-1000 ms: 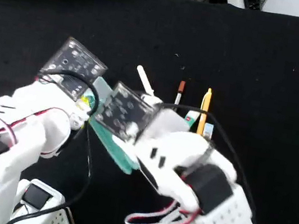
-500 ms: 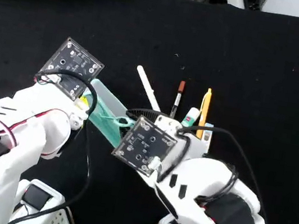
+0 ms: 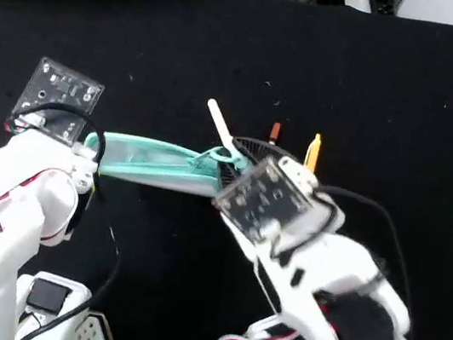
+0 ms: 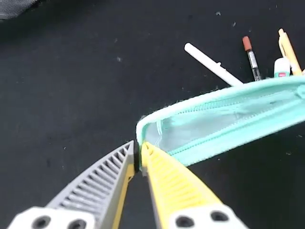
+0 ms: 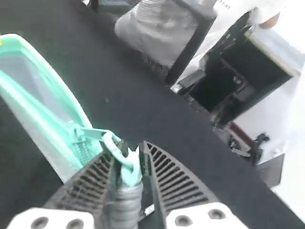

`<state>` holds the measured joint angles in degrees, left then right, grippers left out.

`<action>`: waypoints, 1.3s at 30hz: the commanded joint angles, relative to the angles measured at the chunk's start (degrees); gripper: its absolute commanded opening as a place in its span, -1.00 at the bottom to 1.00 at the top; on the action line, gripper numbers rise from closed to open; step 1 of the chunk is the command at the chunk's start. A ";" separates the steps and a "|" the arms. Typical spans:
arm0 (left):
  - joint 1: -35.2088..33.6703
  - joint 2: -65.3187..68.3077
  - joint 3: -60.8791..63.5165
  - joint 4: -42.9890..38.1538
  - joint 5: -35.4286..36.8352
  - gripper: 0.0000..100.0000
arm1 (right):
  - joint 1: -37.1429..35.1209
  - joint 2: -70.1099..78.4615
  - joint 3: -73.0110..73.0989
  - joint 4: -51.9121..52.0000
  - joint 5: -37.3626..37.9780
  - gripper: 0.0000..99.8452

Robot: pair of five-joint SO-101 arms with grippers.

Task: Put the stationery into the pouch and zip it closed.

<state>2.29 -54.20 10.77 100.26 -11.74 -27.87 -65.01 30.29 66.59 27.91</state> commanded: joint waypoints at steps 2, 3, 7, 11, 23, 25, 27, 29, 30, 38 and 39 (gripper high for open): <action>-1.10 3.78 0.84 0.44 0.09 -0.93 | -2.55 1.98 -0.92 -1.67 -0.26 -0.98; -1.10 4.75 0.75 0.44 0.09 -0.90 | -3.08 2.15 -1.01 -1.67 -0.26 -0.98; -1.19 8.00 -1.54 0.44 0.09 -0.72 | -3.34 2.24 -1.19 -1.32 -0.26 -0.98; -1.10 9.76 -5.23 0.44 0.09 -0.76 | -3.34 2.24 -1.10 -1.23 -0.26 -0.98; -1.36 12.66 -3.56 0.44 0.35 -0.94 | -3.25 2.07 -1.19 0.53 -0.26 -0.98; -1.45 12.22 -2.59 0.44 0.35 -0.94 | -3.25 2.07 -1.19 1.32 -0.26 -0.98; -1.45 11.08 -1.19 0.44 0.35 -0.94 | -3.25 1.80 -1.19 1.76 -0.26 -0.98; -1.45 9.49 0.48 0.44 0.35 -0.94 | -3.25 0.31 -1.01 1.76 -0.26 -0.98; -1.45 8.70 1.27 0.44 0.18 -0.94 | -3.25 -0.75 -0.92 1.76 -0.26 -0.98; -1.27 4.13 6.46 -3.08 0.09 -0.94 | -3.16 -7.08 -0.75 7.56 0.09 -0.98; -1.19 3.87 6.81 -3.43 0.18 -0.94 | -3.16 -7.52 -0.75 7.82 0.18 -0.98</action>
<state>1.76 -50.33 14.11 97.45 -11.82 -30.68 -70.37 30.29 73.45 27.91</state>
